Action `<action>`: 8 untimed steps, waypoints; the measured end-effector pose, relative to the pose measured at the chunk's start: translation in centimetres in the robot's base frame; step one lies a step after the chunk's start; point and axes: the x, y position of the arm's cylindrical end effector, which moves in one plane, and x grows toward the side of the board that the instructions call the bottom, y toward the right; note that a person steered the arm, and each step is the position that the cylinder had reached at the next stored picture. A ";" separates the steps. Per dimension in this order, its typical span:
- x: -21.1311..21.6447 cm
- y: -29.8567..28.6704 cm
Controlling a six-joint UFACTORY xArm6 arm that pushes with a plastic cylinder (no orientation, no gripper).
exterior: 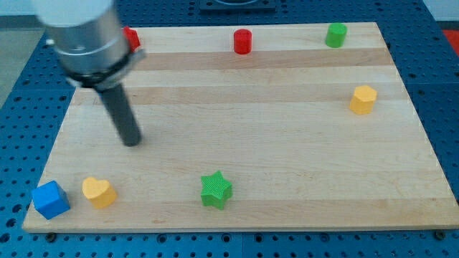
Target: Drag the blue triangle diagonally bottom right to the red star
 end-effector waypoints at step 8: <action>-7.7 -7.6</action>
